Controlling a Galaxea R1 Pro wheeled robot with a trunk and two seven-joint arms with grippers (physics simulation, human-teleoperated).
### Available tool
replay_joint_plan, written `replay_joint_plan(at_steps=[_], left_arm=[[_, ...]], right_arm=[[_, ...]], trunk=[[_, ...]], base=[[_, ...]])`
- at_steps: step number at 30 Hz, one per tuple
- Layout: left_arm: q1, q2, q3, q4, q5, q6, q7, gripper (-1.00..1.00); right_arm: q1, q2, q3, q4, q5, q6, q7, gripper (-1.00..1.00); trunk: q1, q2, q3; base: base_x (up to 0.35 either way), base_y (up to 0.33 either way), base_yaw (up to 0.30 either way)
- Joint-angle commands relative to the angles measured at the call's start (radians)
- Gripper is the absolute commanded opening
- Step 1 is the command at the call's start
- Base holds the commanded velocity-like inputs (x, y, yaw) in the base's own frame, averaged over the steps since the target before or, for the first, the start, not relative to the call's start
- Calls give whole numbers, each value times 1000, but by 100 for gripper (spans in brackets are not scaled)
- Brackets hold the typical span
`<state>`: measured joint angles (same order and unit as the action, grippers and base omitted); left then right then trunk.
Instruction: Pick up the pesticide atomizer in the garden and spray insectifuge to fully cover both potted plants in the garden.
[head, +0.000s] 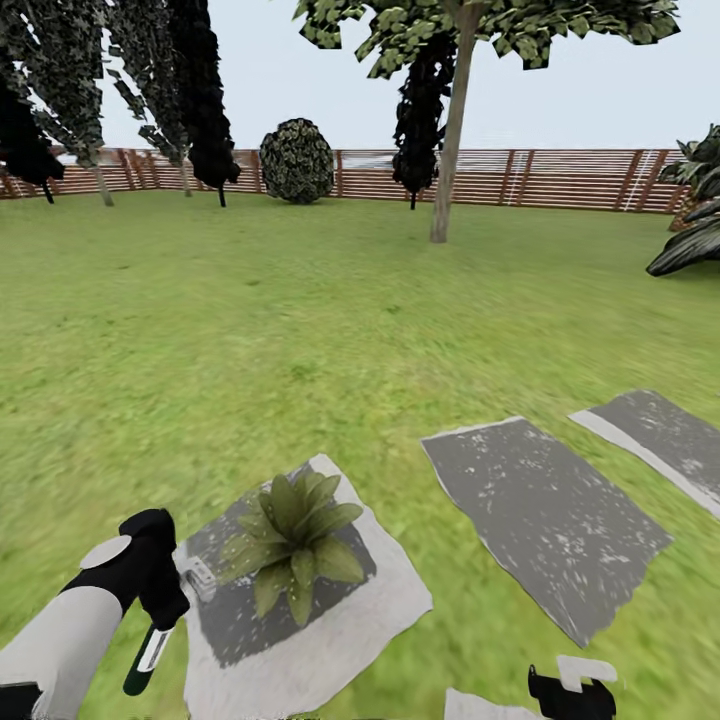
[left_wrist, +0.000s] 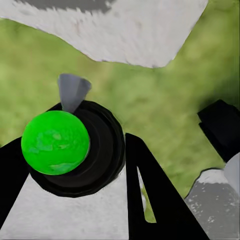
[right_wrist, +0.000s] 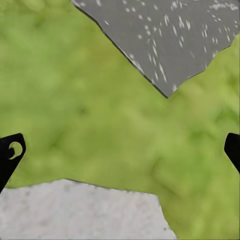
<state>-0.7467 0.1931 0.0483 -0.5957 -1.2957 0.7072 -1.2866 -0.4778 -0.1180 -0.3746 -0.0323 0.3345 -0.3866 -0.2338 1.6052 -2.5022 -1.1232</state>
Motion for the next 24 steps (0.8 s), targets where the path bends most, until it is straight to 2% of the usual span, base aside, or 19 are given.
replay_joint_plan(at_steps=[1,3,4,7,12,14,17,19,22,24], left_arm=[[0,-6,30,-1,-8,8,21,-100],[0,-18,53,3,-5,7,41,-100],[0,-37,65,32,-2,7,49,-100],[0,-48,68,37,-3,8,51,-100],[0,-47,77,37,-5,8,52,-100],[0,-40,80,37,-5,8,53,-100],[0,-35,113,37,-6,8,54,-100],[0,-35,132,38,-7,8,84,-100],[0,-39,137,48,-5,8,147,-100],[0,-44,142,70,-4,8,168,-100]], right_arm=[[-1,0,-7,2,11,-3,-4,100],[-1,0,-7,2,11,-3,-4,100],[-1,0,-7,2,11,-3,-4,100],[-1,0,-7,2,11,-3,-4,100],[-1,0,-7,2,11,-3,-4,100],[-1,0,-7,2,11,-3,-4,100],[-1,0,-7,2,11,-3,-4,100],[-1,0,-7,2,11,-3,-4,100],[-1,0,-7,2,11,-3,-4,100],[-1,0,-7,2,11,-3,-4,100]], trunk=[[0,0,-1],[0,0,-2],[0,0,-2],[0,0,-2],[0,0,-2],[0,0,-2],[0,0,-2],[0,0,-2],[0,0,-2],[0,0,-2]], base=[[0,0,267],[0,0,255],[7,-9,24],[95,-159,7],[56,-248,9],[-148,-232,174],[-234,-194,258],[-125,-95,274],[72,-19,276],[109,-5,276]])
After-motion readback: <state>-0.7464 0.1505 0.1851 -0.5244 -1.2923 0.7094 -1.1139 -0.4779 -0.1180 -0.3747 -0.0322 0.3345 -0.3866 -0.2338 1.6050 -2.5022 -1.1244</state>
